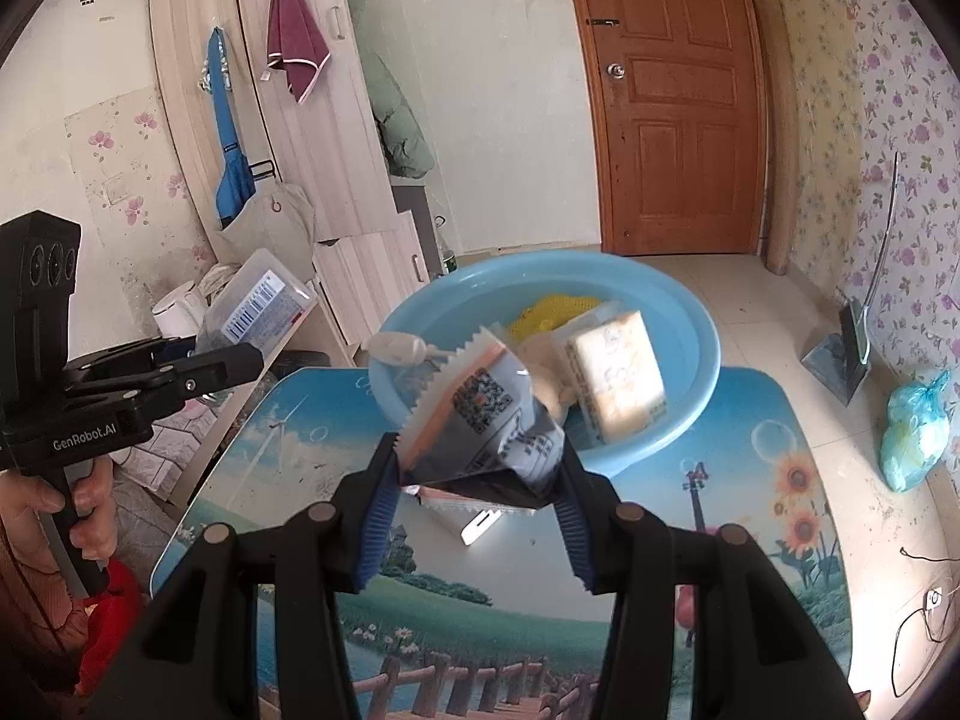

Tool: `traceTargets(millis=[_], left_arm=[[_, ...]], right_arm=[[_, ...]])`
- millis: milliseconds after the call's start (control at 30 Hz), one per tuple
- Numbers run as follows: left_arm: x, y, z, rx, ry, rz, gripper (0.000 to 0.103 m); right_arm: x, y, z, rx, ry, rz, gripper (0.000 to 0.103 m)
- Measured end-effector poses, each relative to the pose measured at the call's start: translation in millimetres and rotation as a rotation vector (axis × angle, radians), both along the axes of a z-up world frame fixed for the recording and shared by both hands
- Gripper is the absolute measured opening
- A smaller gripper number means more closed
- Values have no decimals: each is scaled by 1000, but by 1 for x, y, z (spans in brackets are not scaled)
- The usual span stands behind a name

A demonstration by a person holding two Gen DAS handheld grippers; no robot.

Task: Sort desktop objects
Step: 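Carry the bottle with left tool while right tool carries the wrapper over the basin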

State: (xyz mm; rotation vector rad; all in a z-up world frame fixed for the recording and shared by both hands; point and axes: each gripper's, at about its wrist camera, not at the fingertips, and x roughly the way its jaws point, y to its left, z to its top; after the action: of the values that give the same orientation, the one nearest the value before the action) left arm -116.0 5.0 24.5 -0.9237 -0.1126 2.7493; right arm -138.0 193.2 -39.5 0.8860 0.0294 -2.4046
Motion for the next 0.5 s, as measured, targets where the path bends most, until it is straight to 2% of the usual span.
traceTargets(millis=[267,500], left_arm=[[-48,17,-5,-17,-17,-34,39],[-99,32,-21,-46,-44,-67,39]], right_arm=[[-32,0,5,2,4,-6,47],[-70,-1,4,-5,2,-12,47]])
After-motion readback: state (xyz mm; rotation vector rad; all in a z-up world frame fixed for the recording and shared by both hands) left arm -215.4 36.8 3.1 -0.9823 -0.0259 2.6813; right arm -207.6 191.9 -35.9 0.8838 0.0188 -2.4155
